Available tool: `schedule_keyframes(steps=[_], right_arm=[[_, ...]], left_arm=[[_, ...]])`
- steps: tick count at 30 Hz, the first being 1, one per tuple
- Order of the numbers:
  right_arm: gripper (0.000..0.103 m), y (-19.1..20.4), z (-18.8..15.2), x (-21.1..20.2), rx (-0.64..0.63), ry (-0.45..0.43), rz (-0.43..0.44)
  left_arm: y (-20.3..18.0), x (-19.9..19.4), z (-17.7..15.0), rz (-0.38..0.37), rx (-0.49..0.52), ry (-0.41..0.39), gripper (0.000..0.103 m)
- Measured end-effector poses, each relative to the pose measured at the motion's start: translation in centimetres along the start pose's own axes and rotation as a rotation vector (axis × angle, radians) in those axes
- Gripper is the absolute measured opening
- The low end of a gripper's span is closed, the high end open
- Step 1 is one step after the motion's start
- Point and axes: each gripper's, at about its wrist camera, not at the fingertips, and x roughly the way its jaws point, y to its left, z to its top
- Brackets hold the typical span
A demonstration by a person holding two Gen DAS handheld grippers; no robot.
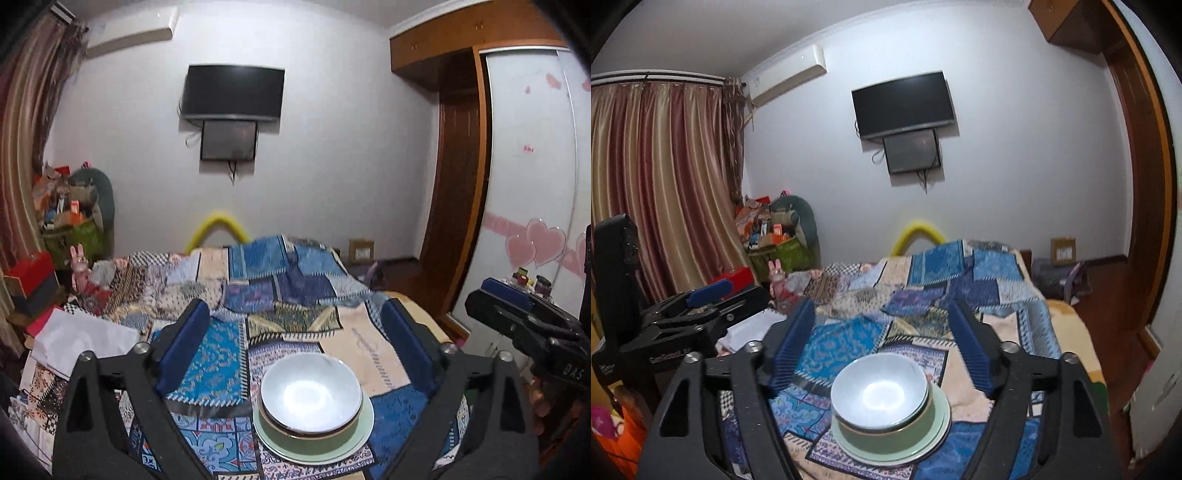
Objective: Organize plates and bowls
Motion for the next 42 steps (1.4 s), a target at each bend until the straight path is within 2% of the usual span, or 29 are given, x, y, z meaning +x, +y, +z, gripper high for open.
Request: schedule_keyframes(steps=[3,11,42], right_arm=[[0.082,0.6,0.0,-0.2,-0.020,-0.022,-0.007],[0.101,0.7,-0.1,-0.5,-0.015,-0.059,-0.027],[0.103,0.4,-0.6,-0.4,0.003,-0.031,-0.021]], left_arm=[[0.1,-0.9,0.0,0.002,-0.001,-0.026,0.102],[0.0,-1.5,-0.2,0.006,0.001,-0.046,0.103],[0.1,-0.6,-1.2,0.009,-0.008,-0.015,0.103]])
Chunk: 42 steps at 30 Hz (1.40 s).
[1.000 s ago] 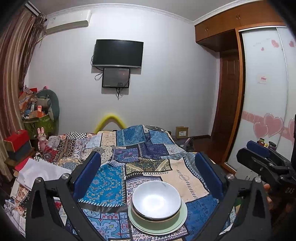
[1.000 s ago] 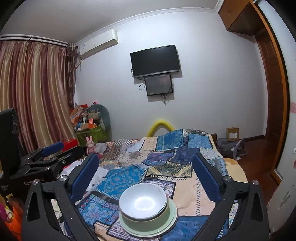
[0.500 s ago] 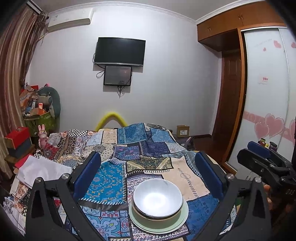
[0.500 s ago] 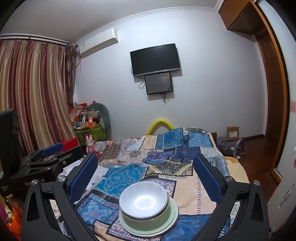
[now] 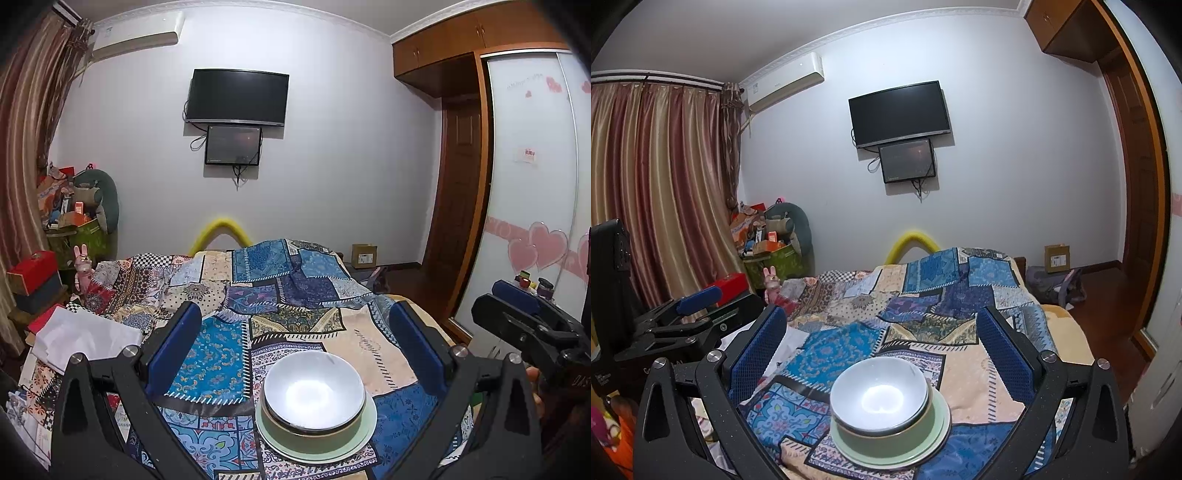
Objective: Organize plates and bowls
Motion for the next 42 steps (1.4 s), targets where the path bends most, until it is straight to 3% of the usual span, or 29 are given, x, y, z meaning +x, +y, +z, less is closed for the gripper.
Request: schedule_keyframes(steps=[42], right_arm=[[0.103,-0.02,0.06,0.11,0.002,0.005,0.001]], left_arm=[[0.49,0.73,-0.18,-0.008,-0.010,0.016,0.103]])
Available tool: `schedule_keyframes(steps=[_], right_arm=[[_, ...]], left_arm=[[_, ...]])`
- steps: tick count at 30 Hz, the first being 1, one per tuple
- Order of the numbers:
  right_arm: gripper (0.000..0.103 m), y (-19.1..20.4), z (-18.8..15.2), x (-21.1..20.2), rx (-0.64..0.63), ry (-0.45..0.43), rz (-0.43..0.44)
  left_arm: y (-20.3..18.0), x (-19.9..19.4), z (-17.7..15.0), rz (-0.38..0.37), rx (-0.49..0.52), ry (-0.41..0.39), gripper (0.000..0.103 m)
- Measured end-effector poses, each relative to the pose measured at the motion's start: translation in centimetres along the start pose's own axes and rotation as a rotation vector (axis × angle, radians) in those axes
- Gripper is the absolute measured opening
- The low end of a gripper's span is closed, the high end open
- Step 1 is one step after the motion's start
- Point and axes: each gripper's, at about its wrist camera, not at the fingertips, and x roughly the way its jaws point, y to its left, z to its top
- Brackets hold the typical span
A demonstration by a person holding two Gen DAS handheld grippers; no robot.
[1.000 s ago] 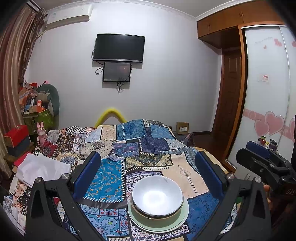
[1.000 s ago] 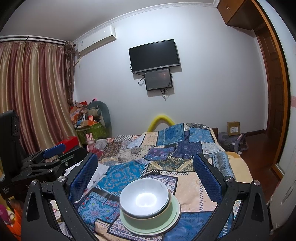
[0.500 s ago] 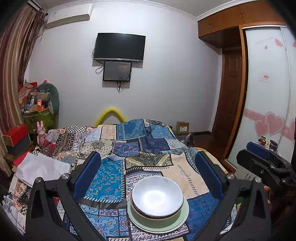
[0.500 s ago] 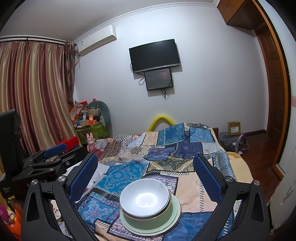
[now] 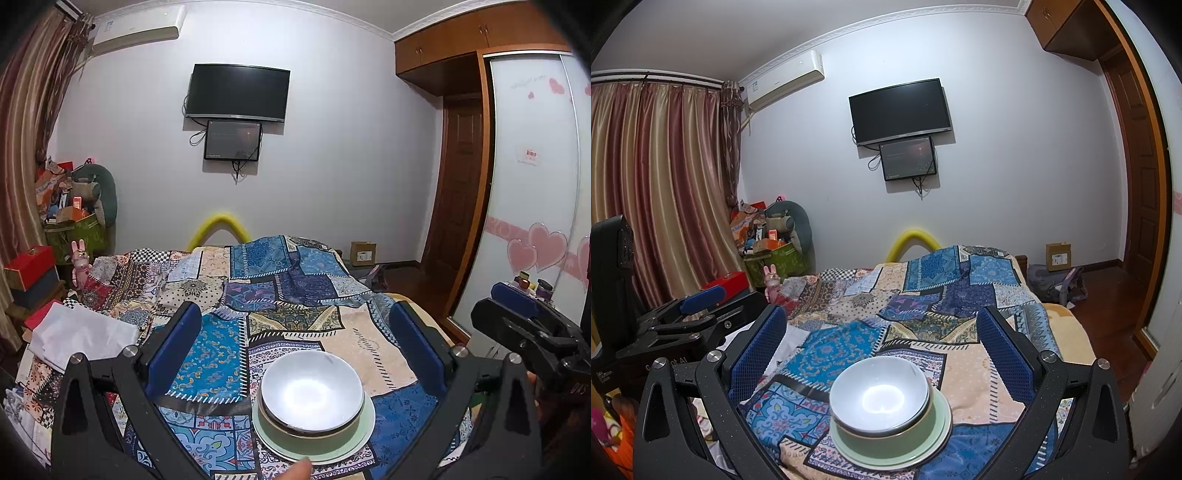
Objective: Organize plates and bowls
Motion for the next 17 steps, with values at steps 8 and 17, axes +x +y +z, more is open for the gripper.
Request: schedule_keyframes(steps=[8,17], right_arm=[[0.103,-0.05,-0.05,0.09,0.003,-0.001,0.000],[0.103,-0.14,-0.16,0.34,0.004,0.006,0.001]], left_arm=[[-0.20,-0.07,-0.05,-0.007,0.002,0.002,0.103],[-0.27,-0.04,0.07,0.001,0.001,0.001,0.103]])
